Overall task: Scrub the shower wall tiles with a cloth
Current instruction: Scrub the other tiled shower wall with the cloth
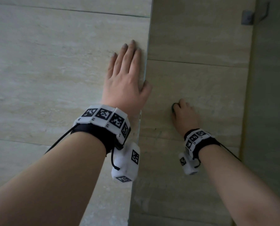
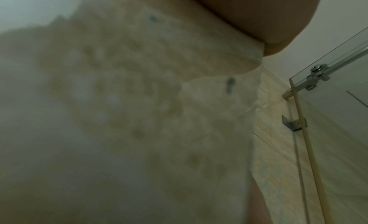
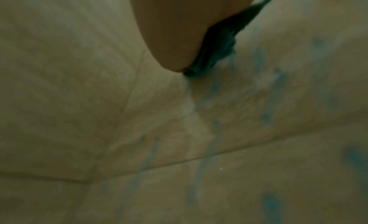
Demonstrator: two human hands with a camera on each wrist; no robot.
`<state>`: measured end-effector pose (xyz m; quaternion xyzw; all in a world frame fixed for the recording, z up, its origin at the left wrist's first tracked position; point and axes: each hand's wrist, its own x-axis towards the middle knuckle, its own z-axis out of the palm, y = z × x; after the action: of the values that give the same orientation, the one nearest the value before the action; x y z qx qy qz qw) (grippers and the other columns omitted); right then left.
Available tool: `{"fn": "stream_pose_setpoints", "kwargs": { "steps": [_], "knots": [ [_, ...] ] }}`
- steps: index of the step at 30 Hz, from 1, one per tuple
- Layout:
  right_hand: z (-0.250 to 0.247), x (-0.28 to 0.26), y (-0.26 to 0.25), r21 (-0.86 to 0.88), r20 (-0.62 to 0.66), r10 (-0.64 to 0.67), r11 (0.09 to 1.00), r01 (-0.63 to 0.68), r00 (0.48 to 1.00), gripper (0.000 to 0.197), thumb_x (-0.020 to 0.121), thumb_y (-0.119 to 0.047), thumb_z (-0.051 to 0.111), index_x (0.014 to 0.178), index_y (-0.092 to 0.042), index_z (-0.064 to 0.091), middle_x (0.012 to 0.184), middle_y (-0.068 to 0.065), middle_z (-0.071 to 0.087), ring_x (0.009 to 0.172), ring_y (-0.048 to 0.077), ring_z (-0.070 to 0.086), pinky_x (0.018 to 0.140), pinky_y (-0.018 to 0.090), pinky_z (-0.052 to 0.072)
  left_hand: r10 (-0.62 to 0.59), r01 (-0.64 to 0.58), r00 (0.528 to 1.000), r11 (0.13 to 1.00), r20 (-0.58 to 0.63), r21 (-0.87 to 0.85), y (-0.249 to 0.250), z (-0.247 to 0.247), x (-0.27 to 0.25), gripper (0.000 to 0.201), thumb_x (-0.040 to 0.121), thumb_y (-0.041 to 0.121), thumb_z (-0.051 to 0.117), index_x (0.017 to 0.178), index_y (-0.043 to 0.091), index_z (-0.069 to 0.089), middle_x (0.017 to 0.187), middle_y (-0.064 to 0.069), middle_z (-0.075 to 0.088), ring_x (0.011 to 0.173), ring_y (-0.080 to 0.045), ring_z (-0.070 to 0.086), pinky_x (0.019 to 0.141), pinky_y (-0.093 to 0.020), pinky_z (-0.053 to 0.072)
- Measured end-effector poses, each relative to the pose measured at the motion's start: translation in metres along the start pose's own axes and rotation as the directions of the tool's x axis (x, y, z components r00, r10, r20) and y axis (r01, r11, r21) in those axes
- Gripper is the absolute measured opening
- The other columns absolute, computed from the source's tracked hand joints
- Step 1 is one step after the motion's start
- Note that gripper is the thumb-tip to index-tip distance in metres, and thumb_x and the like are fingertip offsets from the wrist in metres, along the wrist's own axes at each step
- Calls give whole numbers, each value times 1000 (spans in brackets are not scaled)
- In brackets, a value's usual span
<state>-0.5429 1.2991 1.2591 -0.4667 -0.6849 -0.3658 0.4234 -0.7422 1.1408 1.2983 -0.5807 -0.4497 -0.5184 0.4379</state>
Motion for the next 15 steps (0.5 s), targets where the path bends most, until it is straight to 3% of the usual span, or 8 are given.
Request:
{"fn": "stream_pose_setpoints", "kwargs": {
  "steps": [2, 5, 6, 9, 10, 13, 14, 15],
  "knots": [
    [-2, 6, 7, 8, -46, 29, 1000, -29, 999, 14, 87, 1, 56, 100, 3, 62, 106, 25, 53, 90, 41, 54, 72, 47, 42, 4, -4, 1000, 1000, 2, -2, 0, 0, 1, 74, 90, 38, 46, 152, 7, 20, 160, -8, 13, 148, -21, 7, 120, -33, -3],
    [-2, 10, 6, 36, -80, 363, 932, -361, 928, 20, 94, -5, 47, 108, 2, 59, 118, 24, 48, 102, 39, 49, 81, 46, 39, 8, -8, 1000, 1000, 5, -4, -1, 0, 1, 74, 90, 36, 47, 152, 7, 19, 161, -8, 12, 148, -22, 6, 120, -34, -2],
    [-1, 10, 1, 41, -73, 344, 939, -342, 936, 19, 93, -5, 48, 107, 2, 59, 117, 23, 48, 100, 39, 50, 80, 45, 39, 8, -8, 1000, 1000, 7, -3, -1, 0, 1, 74, 90, 36, 47, 152, 7, 19, 161, -8, 12, 148, -22, 6, 121, -35, -2],
    [2, 2, 2, -20, -101, 33, 999, -35, 994, 12, 79, 4, 65, 90, 3, 61, 96, 24, 56, 77, 38, 56, 63, 41, 44, 8, -8, 1000, 1000, 6, -1, -1, 0, 0, 74, 89, 37, 46, 151, 6, 20, 160, -9, 13, 148, -22, 7, 121, -35, -2],
    [2, -2, 9, -38, -108, 6, 999, -10, 994, 13, 76, 5, 68, 87, 4, 61, 92, 24, 56, 73, 39, 56, 61, 40, 44, 7, -7, 1000, 1000, 6, 1, -1, 0, 0, 74, 89, 36, 46, 151, 6, 20, 160, -9, 14, 148, -23, 7, 121, -35, -1],
    [-1, -12, 16, 13, -114, 274, 961, -274, 955, 12, 78, 4, 65, 89, 6, 61, 96, 27, 55, 78, 41, 56, 63, 43, 44, 9, -9, 1000, 1000, 10, 6, 0, -1, 1, 73, 90, 35, 46, 151, 6, 19, 160, -9, 13, 148, -23, 7, 120, -35, -2],
    [-2, -17, 10, 19, -85, 302, 953, -301, 950, 13, 75, 6, 67, 87, 6, 61, 95, 27, 56, 75, 40, 57, 61, 42, 45, 8, -8, 1000, 1000, 12, 7, 0, -1, 1, 72, 91, 35, 46, 152, 6, 19, 160, -9, 12, 148, -23, 6, 120, -34, -3],
    [-1, -21, 6, 1, -39, 232, 973, -232, 972, 17, 70, 8, 71, 84, 6, 62, 92, 27, 57, 70, 39, 57, 58, 40, 46, 6, -6, 1000, 1000, 13, 7, 0, -2, 1, 72, 91, 35, 46, 152, 7, 18, 160, -9, 12, 149, -22, 6, 120, -34, -4]
  ]
}}
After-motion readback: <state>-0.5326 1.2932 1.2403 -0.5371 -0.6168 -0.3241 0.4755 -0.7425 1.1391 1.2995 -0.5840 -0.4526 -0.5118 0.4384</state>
